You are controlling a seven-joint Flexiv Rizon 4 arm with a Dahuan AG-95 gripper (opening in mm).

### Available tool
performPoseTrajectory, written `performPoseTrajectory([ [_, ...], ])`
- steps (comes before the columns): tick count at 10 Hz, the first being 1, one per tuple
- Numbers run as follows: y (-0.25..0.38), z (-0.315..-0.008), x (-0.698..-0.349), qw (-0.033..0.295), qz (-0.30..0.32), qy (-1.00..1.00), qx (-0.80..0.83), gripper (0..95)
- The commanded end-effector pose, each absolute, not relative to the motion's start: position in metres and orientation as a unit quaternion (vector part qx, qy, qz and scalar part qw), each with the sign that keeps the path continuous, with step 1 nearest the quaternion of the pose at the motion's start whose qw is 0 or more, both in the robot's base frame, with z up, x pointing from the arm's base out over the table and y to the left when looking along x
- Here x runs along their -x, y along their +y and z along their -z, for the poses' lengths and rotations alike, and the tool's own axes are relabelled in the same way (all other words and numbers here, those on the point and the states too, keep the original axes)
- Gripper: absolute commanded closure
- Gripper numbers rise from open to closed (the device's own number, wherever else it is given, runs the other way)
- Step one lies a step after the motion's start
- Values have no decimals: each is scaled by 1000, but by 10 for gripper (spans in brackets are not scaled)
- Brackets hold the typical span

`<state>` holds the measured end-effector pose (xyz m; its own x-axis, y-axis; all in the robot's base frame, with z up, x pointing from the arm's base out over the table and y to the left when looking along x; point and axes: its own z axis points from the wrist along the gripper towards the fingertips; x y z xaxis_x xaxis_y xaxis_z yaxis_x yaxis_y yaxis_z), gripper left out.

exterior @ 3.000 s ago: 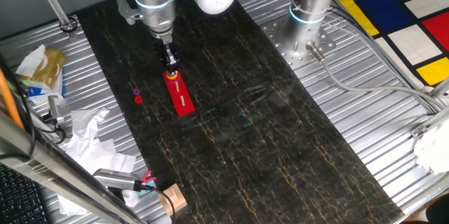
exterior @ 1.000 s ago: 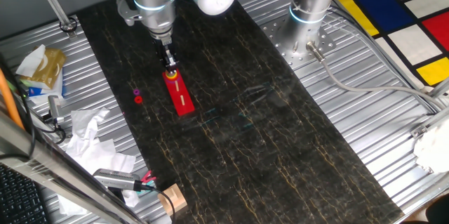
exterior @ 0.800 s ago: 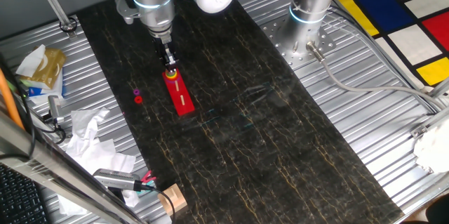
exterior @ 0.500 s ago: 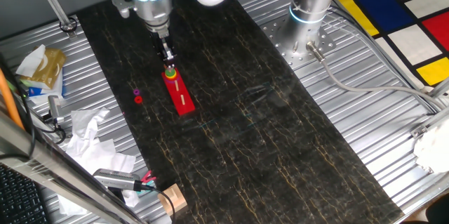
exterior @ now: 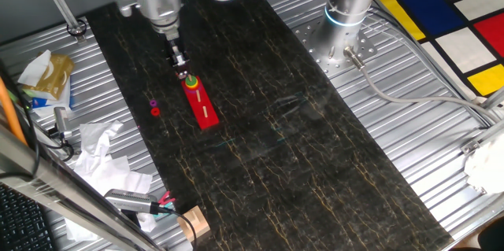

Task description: Take out one Hanoi block and throw it aside

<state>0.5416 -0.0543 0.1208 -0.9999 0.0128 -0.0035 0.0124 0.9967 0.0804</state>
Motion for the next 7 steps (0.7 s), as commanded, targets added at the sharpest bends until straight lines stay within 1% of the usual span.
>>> performPoseTrajectory([
  [1,-49,-130,-555,2,-44,999,-10,950],
  [2,-48,-132,-559,2,-44,999,-10,950],
  [4,-39,-142,-580,1,-45,999,-14,950],
  [7,-23,-146,-605,7,-47,999,-21,950],
])
